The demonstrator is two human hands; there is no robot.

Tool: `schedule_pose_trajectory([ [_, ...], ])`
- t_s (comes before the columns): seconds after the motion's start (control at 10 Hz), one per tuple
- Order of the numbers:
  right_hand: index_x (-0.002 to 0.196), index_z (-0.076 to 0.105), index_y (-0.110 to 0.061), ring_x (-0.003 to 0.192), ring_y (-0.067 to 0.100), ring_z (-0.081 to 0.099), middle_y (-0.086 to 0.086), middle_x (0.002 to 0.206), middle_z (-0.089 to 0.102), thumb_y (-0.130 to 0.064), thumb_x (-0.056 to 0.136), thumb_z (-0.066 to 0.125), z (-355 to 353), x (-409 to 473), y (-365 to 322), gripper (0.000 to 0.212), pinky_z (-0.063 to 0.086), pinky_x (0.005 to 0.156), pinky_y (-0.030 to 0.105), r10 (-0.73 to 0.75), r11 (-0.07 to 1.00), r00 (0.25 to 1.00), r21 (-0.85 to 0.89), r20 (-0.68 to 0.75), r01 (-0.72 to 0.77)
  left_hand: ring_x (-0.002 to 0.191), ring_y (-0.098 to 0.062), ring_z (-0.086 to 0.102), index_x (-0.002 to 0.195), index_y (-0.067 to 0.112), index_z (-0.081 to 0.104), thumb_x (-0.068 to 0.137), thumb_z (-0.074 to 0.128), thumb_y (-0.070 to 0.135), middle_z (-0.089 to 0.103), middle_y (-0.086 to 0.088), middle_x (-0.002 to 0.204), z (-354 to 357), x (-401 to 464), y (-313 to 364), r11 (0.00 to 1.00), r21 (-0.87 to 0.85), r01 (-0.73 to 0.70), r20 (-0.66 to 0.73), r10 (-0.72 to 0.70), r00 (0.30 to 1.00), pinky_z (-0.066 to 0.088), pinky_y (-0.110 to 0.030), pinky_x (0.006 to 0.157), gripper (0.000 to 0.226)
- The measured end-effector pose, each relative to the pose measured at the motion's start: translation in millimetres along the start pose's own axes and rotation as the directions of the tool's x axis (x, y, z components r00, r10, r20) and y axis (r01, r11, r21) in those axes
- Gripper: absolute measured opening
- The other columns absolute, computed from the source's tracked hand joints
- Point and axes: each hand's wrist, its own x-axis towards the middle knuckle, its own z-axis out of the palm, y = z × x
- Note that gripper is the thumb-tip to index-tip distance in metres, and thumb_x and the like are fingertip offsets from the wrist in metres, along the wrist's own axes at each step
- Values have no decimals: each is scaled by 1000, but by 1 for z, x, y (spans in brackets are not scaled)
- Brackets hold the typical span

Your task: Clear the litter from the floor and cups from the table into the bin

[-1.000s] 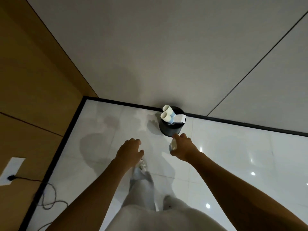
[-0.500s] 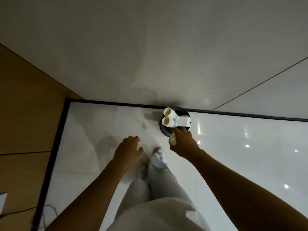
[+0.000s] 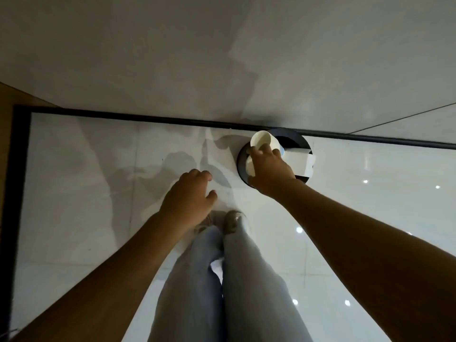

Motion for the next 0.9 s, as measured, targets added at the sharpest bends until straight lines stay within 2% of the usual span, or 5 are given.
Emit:
schedule_pose_trajectory([
  [0.2, 144, 28, -17, 129, 39, 37, 16, 141, 34, -19, 88, 65, 49, 52, 15, 67, 48, 93, 49, -56, 957, 996, -283, 62, 72, 117, -17, 51, 131, 18, 49, 94, 53, 32, 51, -2, 133, 43, 50, -27, 1000, 1, 2, 25, -2, 1000, 38, -21, 79, 40],
  [0.4, 141, 36, -16, 134, 32, 32, 12, 143, 37, -21, 84, 68, 76, 72, 23, 65, 38, 103, 43, -130, 866, 991, -485, 25, 126, 116, -16, 51, 132, 19, 48, 94, 53, 32, 50, -2, 135, 63, 74, -40, 1000, -6, -13, 57, 13, 998, 38, -19, 79, 40],
  [0.5, 140, 37, -16, 135, 32, 29, 10, 143, 37, -19, 85, 67, 86, 74, 32, 63, 36, 106, 45, -151, 857, 988, -496, 8, 135, 116, -16, 52, 131, 19, 48, 94, 53, 32, 51, -1, 134, 65, 84, -41, 1000, -9, -15, 62, 15, 998, 38, -19, 79, 40],
  [0.7, 148, 23, -21, 143, 35, 17, 11, 156, 18, -20, 87, 63, 75, 52, 27, 73, 24, 114, 49, -186, 903, 983, -396, -9, 167, 111, -16, 53, 133, 19, 46, 95, 52, 33, 49, -3, 135, 45, 79, -29, 1000, 8, -15, 56, 14, 998, 37, -20, 75, 41],
  [0.9, 142, 31, -19, 134, 35, 33, 12, 149, 31, -20, 87, 62, 0, -28, -1, 62, 32, 108, 49, -85, 980, 994, -186, -73, 70, 116, -17, 51, 133, 19, 47, 95, 52, 32, 48, -2, 135, -25, 25, 14, 998, 32, -49, 56, 47, 997, 37, -21, 79, 41],
])
